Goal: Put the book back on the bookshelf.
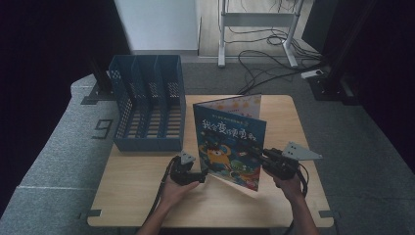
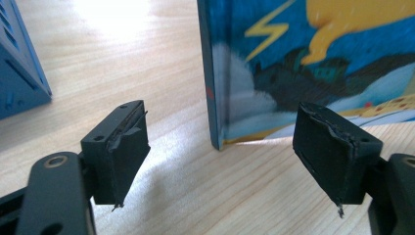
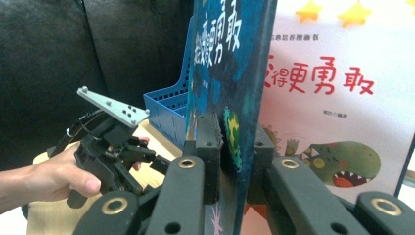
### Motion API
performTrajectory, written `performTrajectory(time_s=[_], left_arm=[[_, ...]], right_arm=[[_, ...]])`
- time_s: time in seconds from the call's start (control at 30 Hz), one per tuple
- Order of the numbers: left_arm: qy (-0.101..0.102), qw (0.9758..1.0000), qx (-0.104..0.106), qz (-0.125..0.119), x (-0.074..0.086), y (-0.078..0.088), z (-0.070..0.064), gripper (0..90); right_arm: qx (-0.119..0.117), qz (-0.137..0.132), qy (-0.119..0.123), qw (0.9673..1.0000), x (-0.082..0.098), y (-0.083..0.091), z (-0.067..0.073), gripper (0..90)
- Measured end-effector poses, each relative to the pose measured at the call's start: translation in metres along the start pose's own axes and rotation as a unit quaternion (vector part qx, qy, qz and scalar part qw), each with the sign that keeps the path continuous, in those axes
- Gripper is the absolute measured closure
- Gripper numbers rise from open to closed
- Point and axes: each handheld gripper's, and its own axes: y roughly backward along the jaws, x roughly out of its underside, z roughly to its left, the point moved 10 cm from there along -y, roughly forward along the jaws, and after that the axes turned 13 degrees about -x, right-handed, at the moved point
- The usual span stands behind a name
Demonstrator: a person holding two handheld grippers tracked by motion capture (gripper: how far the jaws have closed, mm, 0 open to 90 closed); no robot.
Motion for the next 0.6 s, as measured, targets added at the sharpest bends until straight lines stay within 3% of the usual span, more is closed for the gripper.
performTrajectory(time_s=[0.17, 0.47, 0.6], left_arm=[[0.005, 0.9998, 0.008, -0.02, -0.01, 0.004, -0.001, 23.1], [-0.005, 0.9987, 0.02, -0.047, -0.023, 0.013, -0.007, 23.6], [-0.008, 0.9985, 0.026, -0.047, -0.027, 0.013, -0.009, 23.9]], right_arm=[[0.002, 0.002, 0.0, 1.0, 0.004, 0.003, 0.0, 79.7], [0.008, 0.008, 0.001, 0.9999, 0.009, 0.008, 0.002, 78.2], [0.012, 0.01, -0.001, 0.9999, 0.012, 0.011, 0.001, 76.9]])
